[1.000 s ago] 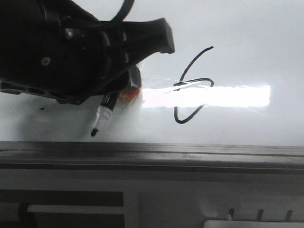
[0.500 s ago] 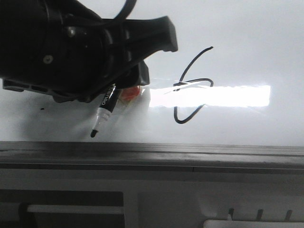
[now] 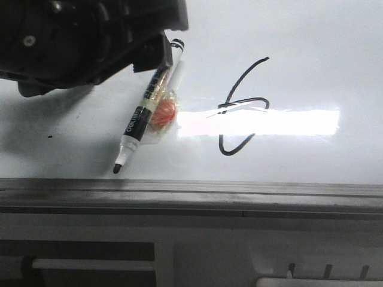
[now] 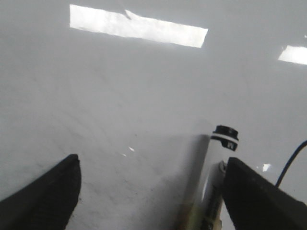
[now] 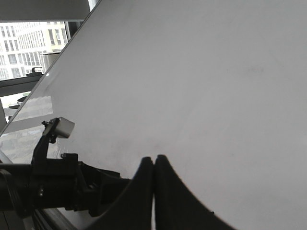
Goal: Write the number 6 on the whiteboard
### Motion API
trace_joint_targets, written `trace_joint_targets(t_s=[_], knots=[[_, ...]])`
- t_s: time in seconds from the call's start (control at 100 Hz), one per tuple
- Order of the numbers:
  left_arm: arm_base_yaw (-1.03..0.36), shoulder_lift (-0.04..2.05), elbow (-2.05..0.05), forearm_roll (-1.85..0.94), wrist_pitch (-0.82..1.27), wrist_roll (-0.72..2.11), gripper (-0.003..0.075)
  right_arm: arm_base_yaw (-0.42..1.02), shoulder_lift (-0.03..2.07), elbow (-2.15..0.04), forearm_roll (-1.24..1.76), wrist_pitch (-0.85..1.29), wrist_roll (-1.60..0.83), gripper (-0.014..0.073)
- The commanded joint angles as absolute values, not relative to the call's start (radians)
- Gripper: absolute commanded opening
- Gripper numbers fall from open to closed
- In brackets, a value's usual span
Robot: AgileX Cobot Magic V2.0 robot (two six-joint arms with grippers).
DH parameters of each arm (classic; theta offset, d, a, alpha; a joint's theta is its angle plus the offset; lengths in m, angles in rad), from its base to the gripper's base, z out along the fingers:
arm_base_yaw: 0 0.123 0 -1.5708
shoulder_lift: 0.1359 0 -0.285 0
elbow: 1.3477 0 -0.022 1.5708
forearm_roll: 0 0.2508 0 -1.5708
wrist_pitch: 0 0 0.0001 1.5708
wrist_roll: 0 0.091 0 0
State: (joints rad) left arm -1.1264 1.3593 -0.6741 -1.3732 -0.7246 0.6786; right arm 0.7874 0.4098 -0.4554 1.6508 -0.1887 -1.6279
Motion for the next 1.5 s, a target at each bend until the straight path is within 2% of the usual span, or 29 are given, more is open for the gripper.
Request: trace_joint_targets(t_s=[0.0, 0.11, 0.3, 0.34, 0.55, 0.68, 0.78, 0.99, 1.49], knots=[[-1.135, 1.273, -0.692, -1.335, -0.761, 0.716, 0.0539, 0.787, 0.415, -0.483, 1.643, -0.176, -1.633, -0.0065], [-1.170, 1.177, -0.692, -1.323, -0.761, 0.871, 0.0395, 0.787, 0.415, -0.483, 1.643, -0.176, -1.633, -0.0065], [-1.258, 1.013, -0.692, -1.403, -0.758, 1.182, 0.0034, 0.787, 0.396, -0.483, 1.643, -0.160, -1.644, -0.0065], [-1.282, 0.976, -0.692, -1.459, -0.758, 1.257, -0.0021, 0.787, 0.377, -0.483, 1.643, -0.151, -1.667, -0.0065], [-1.391, 0.810, -0.670, -1.840, -0.763, 1.640, -0.0019, 0.787, 0.191, -0.461, 1.643, -0.224, -1.697, -0.0065], [-1.455, 0.724, -0.607, -1.842, -0.753, 1.649, -0.0019, 0.787, 0.050, -0.401, 1.701, -0.368, -1.697, -0.0065], [-1.494, 0.676, -0.571, -1.842, -0.751, 1.646, -0.0019, 0.787, -0.033, -0.362, 1.755, -0.397, -1.713, -0.0065], [-1.534, 0.660, -0.558, -1.842, -0.751, 1.646, -0.0019, 0.787, -0.004, -0.318, 1.789, -0.311, -1.724, -0.0065], [-1.534, 0.660, -0.558, -1.842, -0.751, 1.646, -0.0019, 0.787, -0.004, -0.304, 1.789, -0.313, -1.724, -0.0065]])
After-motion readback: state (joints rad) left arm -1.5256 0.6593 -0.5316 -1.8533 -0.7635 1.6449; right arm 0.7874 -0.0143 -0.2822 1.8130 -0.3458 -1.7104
